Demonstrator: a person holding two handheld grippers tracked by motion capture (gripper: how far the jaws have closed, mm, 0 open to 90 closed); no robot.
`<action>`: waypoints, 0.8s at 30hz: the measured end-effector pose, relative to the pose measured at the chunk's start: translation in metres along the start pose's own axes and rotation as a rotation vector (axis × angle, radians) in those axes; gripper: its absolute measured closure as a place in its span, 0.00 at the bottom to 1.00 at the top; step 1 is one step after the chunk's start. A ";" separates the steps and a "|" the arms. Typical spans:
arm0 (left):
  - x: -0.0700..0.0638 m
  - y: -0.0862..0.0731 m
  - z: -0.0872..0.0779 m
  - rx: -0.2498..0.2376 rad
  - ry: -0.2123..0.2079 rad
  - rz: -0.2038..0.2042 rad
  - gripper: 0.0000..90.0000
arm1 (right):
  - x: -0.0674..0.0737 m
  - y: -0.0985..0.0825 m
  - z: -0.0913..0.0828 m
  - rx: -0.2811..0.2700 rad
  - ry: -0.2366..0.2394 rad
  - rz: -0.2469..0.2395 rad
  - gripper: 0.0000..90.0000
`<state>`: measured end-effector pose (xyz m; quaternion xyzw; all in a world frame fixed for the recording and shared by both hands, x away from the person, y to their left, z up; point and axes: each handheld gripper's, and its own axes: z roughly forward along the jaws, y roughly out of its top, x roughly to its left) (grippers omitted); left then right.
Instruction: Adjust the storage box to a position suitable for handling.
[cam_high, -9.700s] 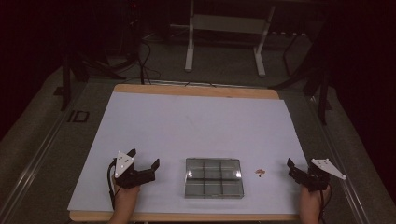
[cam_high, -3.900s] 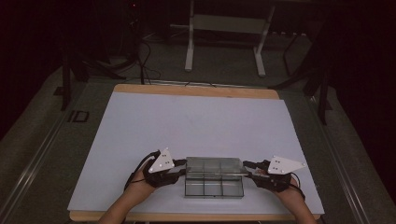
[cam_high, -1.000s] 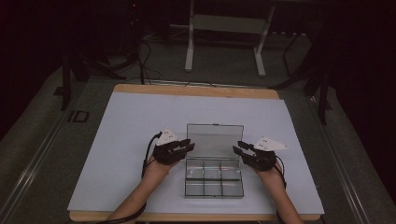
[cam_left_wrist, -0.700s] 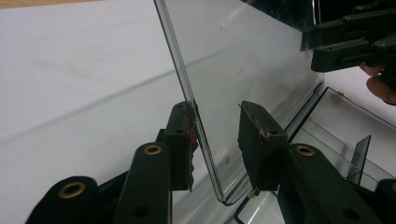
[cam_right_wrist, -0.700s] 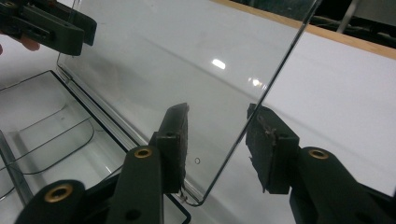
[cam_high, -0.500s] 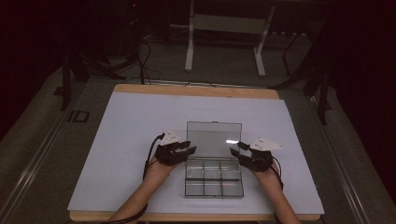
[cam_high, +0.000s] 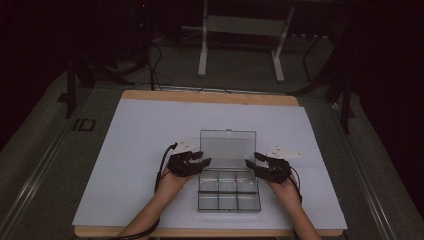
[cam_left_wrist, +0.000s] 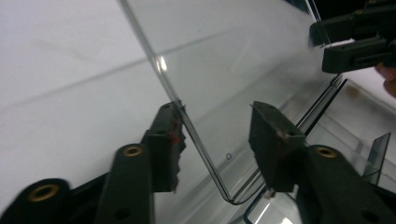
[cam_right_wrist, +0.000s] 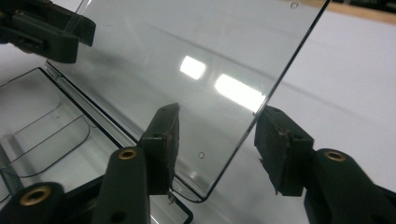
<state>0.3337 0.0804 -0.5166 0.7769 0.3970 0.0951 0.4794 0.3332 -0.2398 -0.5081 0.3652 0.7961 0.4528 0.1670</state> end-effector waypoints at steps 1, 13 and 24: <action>0.000 0.000 0.000 0.000 0.000 0.000 0.57 | 0.000 0.000 0.000 0.000 0.000 0.000 0.55; 0.001 0.001 0.003 0.035 0.016 -0.035 0.51 | -0.004 0.001 0.003 0.033 0.007 0.057 0.51; 0.007 -0.002 0.006 0.050 -0.012 -0.114 0.48 | -0.003 0.001 0.006 0.058 0.003 0.061 0.51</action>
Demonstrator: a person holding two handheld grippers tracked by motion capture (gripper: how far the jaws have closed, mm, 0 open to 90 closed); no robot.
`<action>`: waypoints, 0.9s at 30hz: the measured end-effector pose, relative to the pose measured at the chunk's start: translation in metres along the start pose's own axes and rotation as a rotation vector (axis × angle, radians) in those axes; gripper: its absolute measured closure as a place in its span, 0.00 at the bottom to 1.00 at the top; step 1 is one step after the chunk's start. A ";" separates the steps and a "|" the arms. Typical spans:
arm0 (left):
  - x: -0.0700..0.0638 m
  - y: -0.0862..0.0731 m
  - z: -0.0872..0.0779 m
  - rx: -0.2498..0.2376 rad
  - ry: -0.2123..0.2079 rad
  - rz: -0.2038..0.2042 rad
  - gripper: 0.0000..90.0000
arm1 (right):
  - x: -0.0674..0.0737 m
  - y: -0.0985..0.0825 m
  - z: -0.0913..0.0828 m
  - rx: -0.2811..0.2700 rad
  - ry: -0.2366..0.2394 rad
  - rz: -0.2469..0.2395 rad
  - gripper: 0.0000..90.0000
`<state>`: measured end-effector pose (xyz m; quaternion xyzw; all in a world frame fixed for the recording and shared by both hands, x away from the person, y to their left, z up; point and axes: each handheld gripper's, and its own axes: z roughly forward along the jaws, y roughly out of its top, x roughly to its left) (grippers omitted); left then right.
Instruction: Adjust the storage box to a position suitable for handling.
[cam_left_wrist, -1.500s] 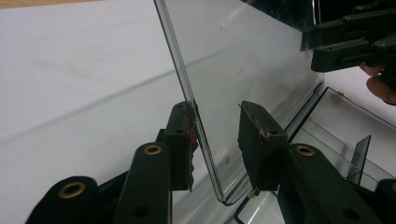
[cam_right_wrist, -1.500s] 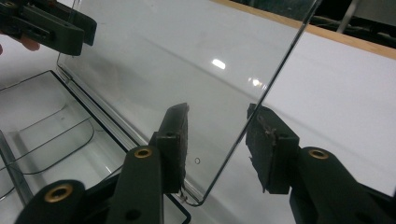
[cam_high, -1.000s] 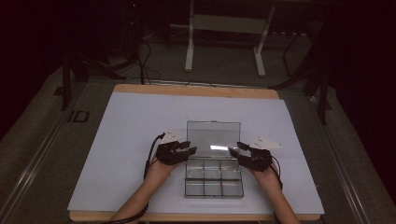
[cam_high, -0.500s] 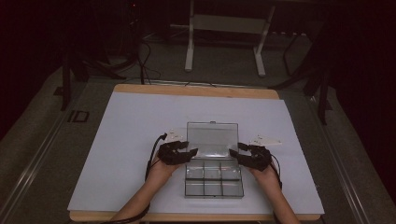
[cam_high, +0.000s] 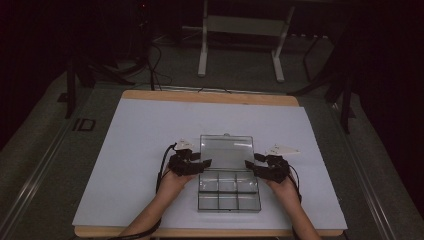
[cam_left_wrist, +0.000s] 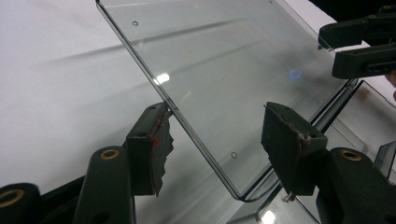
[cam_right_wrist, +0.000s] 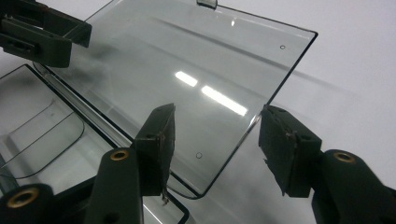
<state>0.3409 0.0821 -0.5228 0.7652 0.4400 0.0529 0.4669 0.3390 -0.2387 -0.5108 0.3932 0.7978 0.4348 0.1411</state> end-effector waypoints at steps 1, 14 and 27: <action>0.000 0.000 0.000 0.000 0.000 0.000 0.48 | 0.000 0.000 0.000 0.000 0.000 0.000 0.51; -0.004 0.001 0.002 0.028 0.032 0.047 0.44 | 0.002 -0.001 0.005 0.020 0.005 0.001 0.52; -0.015 0.004 -0.023 -0.077 0.010 0.135 0.11 | -0.001 0.007 -0.009 -0.022 0.026 -0.005 0.43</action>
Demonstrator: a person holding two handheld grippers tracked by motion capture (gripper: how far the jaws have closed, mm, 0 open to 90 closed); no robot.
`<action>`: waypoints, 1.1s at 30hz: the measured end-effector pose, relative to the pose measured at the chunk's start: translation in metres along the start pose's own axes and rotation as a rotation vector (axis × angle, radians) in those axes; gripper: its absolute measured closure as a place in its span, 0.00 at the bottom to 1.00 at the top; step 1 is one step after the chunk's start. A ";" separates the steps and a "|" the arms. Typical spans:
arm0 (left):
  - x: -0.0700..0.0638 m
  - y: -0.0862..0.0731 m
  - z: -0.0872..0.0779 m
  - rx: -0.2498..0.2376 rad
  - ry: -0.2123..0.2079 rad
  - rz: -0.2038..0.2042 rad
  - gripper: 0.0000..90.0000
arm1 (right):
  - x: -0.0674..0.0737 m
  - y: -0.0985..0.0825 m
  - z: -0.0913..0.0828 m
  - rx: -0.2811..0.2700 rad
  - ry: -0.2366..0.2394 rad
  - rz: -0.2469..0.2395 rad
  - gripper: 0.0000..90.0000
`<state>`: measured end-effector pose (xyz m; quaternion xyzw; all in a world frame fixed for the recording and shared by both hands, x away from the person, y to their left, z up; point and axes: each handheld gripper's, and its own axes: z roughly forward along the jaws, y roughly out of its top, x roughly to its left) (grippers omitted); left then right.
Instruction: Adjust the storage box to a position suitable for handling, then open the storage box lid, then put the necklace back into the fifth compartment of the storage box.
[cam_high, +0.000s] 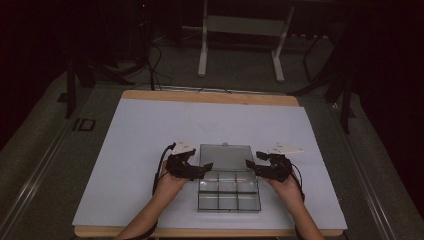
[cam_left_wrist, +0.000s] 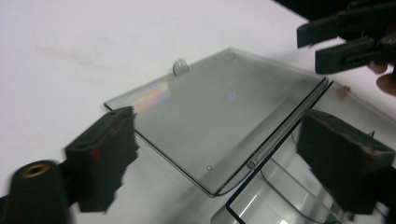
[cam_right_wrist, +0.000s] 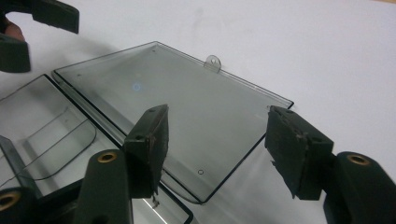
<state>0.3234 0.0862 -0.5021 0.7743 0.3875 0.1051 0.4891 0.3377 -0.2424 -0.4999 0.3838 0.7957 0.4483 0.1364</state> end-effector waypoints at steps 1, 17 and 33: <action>0.000 0.000 -0.001 -0.003 -0.001 0.000 0.07 | 0.000 0.000 -0.001 -0.002 0.005 -0.001 0.42; 0.004 -0.016 -0.020 -0.010 0.016 0.038 0.03 | -0.002 -0.004 -0.017 -0.004 0.040 -0.020 0.33; 0.004 -0.041 -0.041 -0.045 0.038 0.073 0.03 | -0.020 -0.024 -0.060 -0.033 -0.026 -0.090 0.41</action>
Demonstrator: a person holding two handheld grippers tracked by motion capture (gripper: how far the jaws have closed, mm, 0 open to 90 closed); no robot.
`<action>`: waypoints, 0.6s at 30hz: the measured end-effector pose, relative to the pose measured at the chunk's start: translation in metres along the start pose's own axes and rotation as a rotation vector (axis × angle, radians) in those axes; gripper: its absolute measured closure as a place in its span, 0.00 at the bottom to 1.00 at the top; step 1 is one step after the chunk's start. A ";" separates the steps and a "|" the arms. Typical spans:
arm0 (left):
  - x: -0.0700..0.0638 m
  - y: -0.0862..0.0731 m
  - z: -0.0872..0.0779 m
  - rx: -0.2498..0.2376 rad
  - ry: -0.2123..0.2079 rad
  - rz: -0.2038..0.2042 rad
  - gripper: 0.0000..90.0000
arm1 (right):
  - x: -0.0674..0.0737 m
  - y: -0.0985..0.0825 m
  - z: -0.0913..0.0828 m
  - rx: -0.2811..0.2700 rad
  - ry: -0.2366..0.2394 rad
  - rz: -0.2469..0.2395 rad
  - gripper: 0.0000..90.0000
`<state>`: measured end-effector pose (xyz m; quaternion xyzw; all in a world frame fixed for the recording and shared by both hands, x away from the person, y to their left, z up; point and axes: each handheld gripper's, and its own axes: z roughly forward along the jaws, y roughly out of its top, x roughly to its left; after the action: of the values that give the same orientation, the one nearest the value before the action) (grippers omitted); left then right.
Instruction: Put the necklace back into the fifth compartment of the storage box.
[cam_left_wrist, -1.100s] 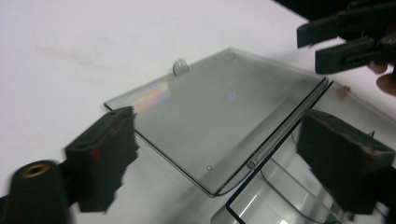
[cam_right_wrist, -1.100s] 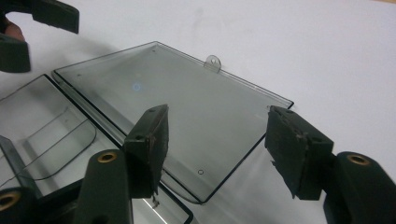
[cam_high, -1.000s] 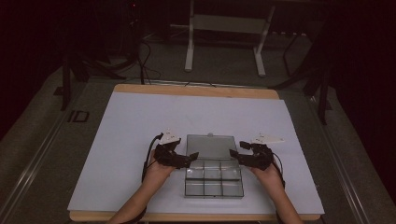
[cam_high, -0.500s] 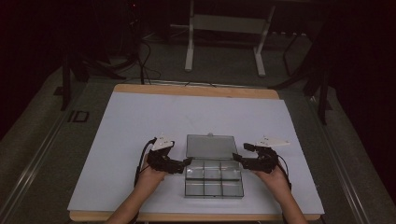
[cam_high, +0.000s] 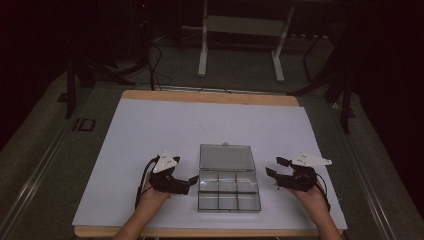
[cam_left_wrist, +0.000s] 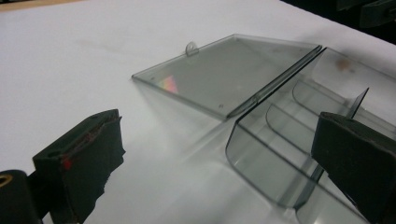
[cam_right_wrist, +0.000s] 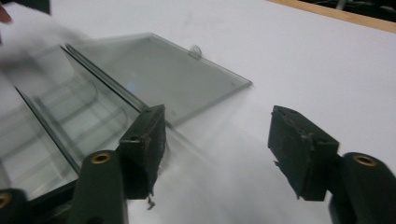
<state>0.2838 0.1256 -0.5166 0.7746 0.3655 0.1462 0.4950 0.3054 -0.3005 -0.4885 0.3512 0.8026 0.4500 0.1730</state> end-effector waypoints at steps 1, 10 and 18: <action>0.001 -0.003 -0.003 -0.004 0.002 -0.004 0.03 | -0.003 -0.005 -0.004 0.007 -0.009 -0.015 0.44; -0.001 -0.012 -0.010 -0.008 0.003 -0.002 0.03 | -0.008 -0.023 -0.018 0.035 -0.016 -0.011 0.53; -0.001 -0.020 -0.012 -0.006 0.003 -0.014 0.03 | -0.002 -0.045 -0.013 0.122 -0.043 -0.054 0.67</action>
<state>0.2676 0.1372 -0.5281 0.7704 0.3712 0.1453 0.4976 0.2808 -0.3248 -0.5194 0.3488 0.8340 0.3877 0.1805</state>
